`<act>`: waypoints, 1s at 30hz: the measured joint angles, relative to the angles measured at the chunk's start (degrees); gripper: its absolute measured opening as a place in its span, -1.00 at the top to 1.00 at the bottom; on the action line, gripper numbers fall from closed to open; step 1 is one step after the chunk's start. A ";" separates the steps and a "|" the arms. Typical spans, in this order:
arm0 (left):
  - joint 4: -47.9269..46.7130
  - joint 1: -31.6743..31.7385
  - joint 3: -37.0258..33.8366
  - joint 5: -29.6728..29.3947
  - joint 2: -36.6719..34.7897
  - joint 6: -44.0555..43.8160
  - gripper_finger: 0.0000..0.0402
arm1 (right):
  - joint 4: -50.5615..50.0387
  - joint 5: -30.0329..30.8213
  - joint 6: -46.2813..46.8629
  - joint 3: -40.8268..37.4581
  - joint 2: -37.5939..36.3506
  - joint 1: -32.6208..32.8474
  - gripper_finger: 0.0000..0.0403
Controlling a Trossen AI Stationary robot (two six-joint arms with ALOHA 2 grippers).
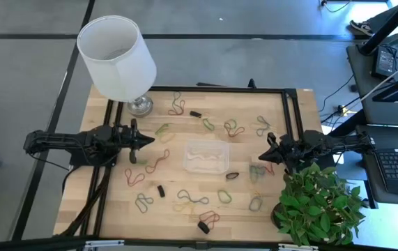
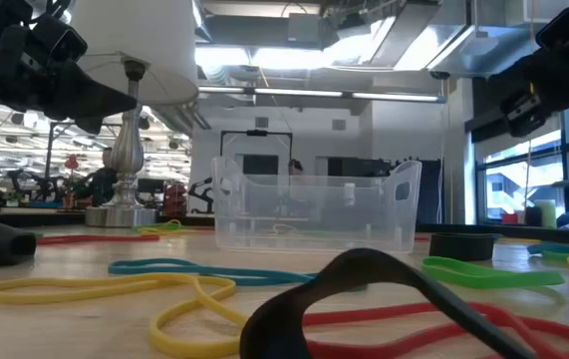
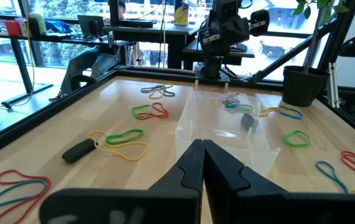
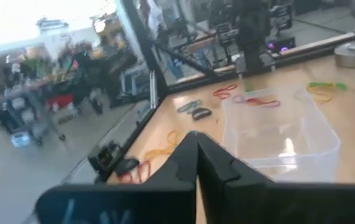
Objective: Pick and place rubber bands into bin
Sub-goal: Put the black rubber band into the transparent bin
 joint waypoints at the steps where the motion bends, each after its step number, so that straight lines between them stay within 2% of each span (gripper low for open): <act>1: 0.00 -0.01 0.00 0.00 0.01 0.00 0.98 | 0.08 0.10 -0.74 0.00 0.13 0.00 0.98; 4: 0.00 -0.02 0.02 0.00 0.01 0.00 0.98 | 0.13 0.76 -0.35 0.25 0.69 0.02 0.99; 11: 0.00 -0.02 0.01 0.00 0.01 0.01 0.98 | 0.30 16.53 1.20 5.97 6.33 0.02 0.99; 15: 0.00 0.00 0.02 0.01 0.00 0.00 0.98 | 0.25 20.75 -0.80 11.90 13.28 0.02 0.99; 21: 0.00 0.00 0.00 -0.01 0.01 0.02 0.98 | -4.62 21.63 -5.93 24.27 29.22 0.01 1.00; 30: 0.00 0.00 0.00 0.01 0.02 0.00 0.98 | -29.83 21.55 -19.19 46.50 58.56 0.02 0.93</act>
